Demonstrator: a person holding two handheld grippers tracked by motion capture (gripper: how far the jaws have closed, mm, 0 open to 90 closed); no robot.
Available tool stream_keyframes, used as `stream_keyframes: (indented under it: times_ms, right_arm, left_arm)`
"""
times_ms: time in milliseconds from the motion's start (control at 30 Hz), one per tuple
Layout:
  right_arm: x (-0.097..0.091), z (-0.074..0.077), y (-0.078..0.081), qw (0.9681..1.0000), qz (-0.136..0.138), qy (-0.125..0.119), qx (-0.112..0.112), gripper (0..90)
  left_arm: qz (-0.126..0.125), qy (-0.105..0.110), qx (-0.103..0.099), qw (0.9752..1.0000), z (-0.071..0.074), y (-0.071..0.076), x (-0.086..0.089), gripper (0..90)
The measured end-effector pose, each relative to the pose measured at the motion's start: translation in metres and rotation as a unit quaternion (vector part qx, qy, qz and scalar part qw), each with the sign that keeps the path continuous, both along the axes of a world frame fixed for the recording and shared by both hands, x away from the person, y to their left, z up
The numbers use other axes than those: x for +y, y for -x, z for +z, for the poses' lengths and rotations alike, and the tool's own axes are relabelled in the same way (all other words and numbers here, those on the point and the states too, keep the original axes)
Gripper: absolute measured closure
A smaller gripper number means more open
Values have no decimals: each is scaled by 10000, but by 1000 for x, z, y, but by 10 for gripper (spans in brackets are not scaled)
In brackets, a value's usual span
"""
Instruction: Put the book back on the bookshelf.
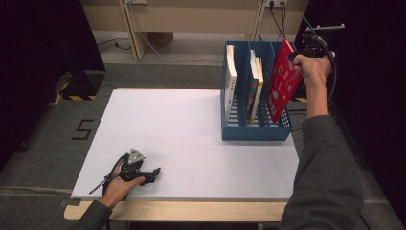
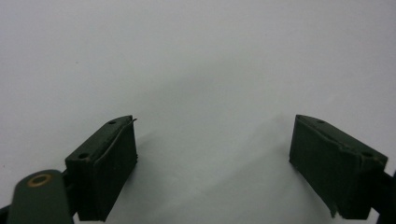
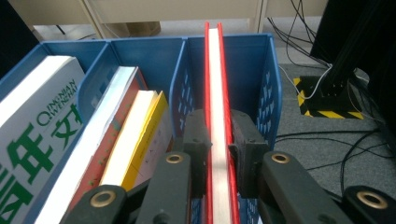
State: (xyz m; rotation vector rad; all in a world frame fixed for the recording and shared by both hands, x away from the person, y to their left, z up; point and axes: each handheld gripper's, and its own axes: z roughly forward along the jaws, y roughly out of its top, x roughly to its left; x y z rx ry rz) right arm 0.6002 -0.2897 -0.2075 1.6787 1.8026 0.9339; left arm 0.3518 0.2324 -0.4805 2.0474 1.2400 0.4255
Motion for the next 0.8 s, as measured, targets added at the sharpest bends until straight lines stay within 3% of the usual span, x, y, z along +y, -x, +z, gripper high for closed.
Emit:
stream_keyframes:
  times_ms: [100,433,800]
  right_arm:
    - [1,-7,-4,9999,-93,50,28,790]
    - [6,-29,-14,9999,-42,-94,70,789]
    - [17,-45,-25,9999,-51,-51,90,787]
  left_arm:
    - [-1,-2,0,10000,0,0,0,141]
    - [1,1,0,10000,0,0,0,140]
    - [-3,3,2,10000,0,0,0,140]
